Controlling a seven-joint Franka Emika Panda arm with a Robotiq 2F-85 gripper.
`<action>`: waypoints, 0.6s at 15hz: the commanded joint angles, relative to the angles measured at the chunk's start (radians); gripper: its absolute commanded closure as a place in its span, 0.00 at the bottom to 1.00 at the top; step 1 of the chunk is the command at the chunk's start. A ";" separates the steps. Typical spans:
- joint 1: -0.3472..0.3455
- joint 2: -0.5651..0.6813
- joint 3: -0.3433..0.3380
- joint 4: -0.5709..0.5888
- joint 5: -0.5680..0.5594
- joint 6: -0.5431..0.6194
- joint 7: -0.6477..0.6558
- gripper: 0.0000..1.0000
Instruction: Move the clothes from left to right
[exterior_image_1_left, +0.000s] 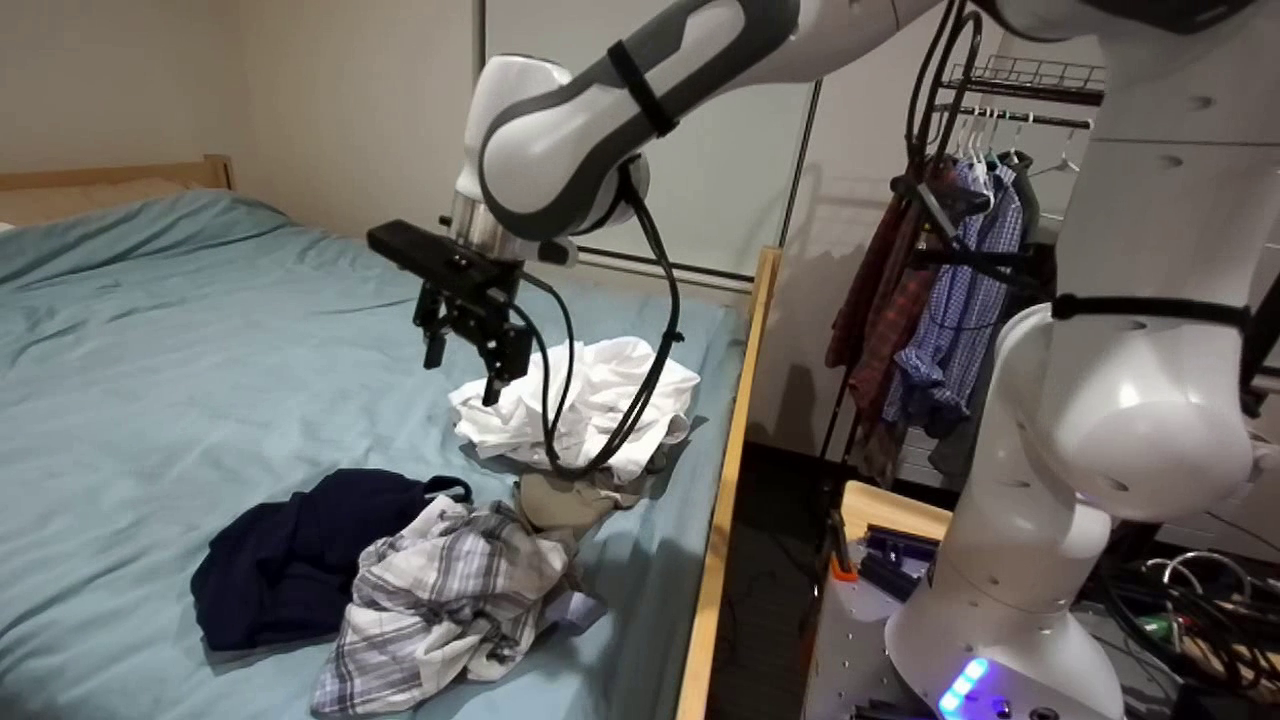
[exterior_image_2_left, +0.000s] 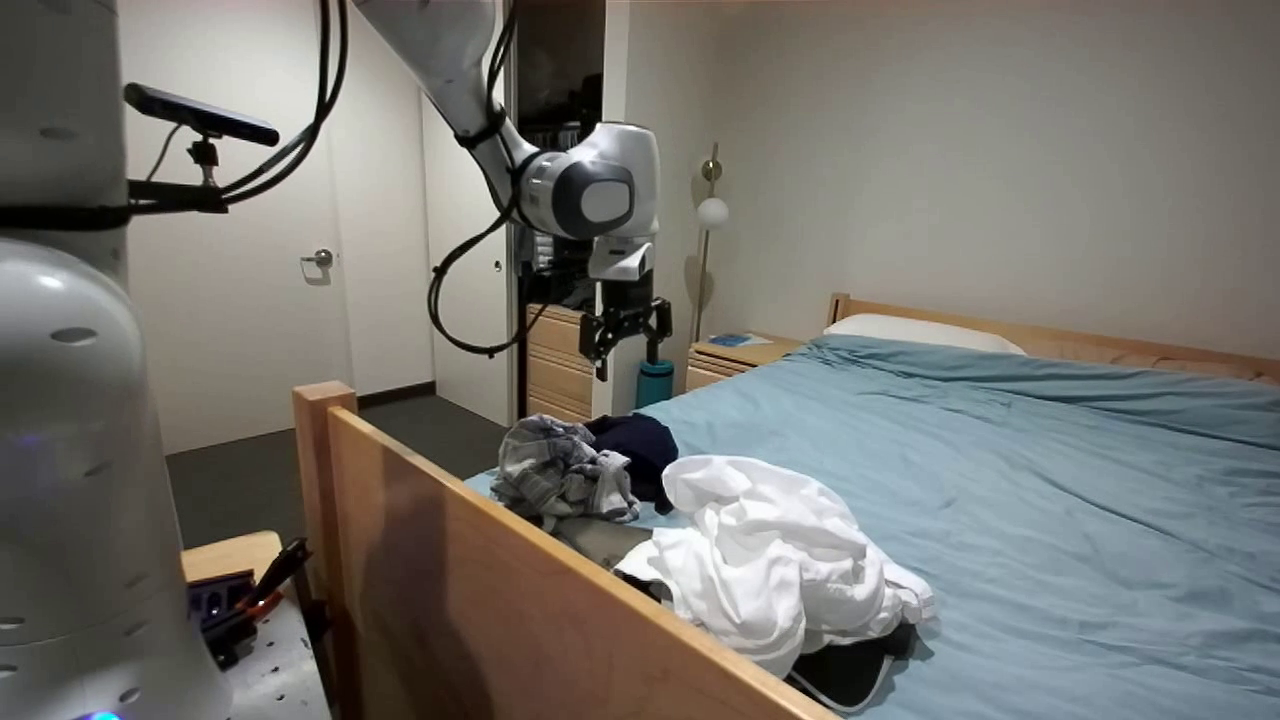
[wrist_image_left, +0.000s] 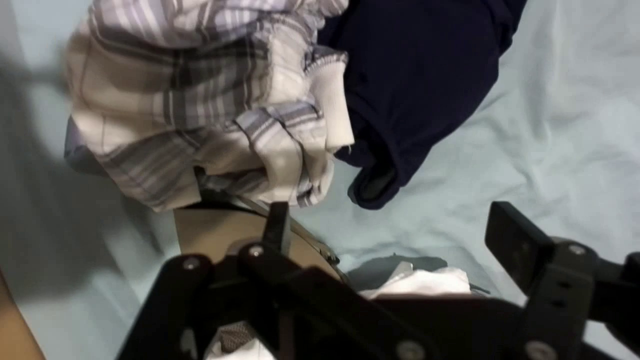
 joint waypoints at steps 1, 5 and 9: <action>0.029 0.082 0.029 0.065 0.045 -0.007 0.071 0.00; 0.040 0.091 0.030 0.062 0.068 -0.002 0.058 0.00; 0.041 0.109 0.027 0.079 0.074 -0.002 0.059 0.00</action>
